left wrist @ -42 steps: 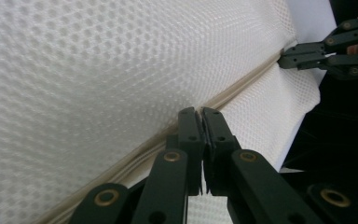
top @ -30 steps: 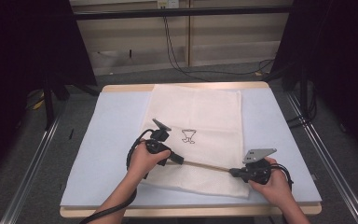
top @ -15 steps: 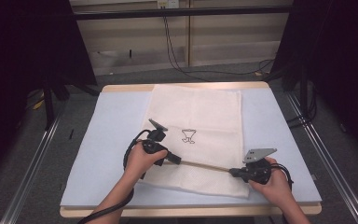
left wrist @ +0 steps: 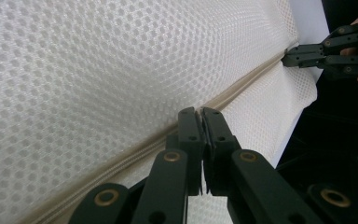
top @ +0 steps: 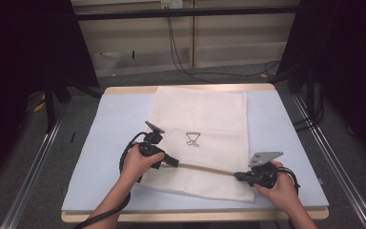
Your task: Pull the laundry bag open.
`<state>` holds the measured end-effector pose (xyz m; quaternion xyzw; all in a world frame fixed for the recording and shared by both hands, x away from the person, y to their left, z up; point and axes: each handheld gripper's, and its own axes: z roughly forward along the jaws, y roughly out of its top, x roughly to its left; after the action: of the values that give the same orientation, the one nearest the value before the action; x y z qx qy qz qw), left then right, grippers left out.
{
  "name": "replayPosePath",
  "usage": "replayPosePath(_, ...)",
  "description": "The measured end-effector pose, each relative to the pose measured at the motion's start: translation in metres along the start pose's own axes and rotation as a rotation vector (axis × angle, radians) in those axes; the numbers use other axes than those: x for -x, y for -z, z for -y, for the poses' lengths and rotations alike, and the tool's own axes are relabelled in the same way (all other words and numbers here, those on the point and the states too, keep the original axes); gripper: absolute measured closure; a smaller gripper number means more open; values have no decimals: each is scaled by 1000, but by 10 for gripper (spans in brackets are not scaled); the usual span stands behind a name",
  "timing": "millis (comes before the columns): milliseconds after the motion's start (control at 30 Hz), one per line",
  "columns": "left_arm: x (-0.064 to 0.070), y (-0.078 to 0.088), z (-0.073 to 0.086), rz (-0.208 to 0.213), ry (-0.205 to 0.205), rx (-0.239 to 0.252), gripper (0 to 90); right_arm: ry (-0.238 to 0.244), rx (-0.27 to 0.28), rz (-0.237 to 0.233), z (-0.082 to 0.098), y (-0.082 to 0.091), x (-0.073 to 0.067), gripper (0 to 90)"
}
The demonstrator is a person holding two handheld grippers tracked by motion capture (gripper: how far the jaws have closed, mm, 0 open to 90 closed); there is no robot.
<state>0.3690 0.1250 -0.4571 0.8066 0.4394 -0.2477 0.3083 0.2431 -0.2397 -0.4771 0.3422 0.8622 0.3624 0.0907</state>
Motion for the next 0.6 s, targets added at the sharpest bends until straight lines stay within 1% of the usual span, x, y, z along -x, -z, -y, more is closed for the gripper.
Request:
replayPosePath(33, -2, 2, 0, -1, -3, 2, 876, -3, 1, -1, 0, 0, 0, 900)
replayPosePath(67, -2, 3, 1, 13, 2, 4, 875, -3, 1, -2, 0, 0, 0, 900)
replayPosePath(100, -2, 3, 2, 14, 2, 2, 875, -2, 1, -2, 0, 0, 0, 900)
replayPosePath(200, -2, 3, 2, -1, -9, 4, 876, -4, 0, -3, 0, 0, 0, 900)
replayPosePath(267, -2, 2, 2, 8, -2, 6, 875, -2, 0, -1, 0, 0, 0, 900)
replayPosePath(300, -1, 2, 2, -9, 1, 8, 875, -3, 0, -1, 0, 0, 0, 900)
replayPosePath(333, -3, 3, 2, -4, -5, 4, 876, -4, -1, -1, 0, 0, 0, 900)
replayPosePath(367, -4, 4, 3, -5, 2, 2, 876, -4, 1, -2, 0, 0, 0, 900)
replayPosePath(433, -6, 7, 4, -8, 0, 8, 876, -4, -2, 2, 0, 0, 0, 900)
replayPosePath(467, -7, 8, 4, -7, 11, 17, 876, -3, -2, 2, 0, 0, 0, 900)
replayPosePath(500, -8, 10, 5, -8, 6, 16, 876, -3, -3, 2, 0, 0, 0, 900)
replayPosePath(533, -9, 11, 5, 1, 10, 14, 876, -4, 2, -4, 0, 0, 0, 900)
replayPosePath(567, -10, 11, 6, -5, -3, 13, 876, -3, 1, -5, 0, 0, 1, 900)
replayPosePath(600, -9, 11, 6, 0, 4, 13, 876, -3, 1, -5, 0, 0, 1, 900)
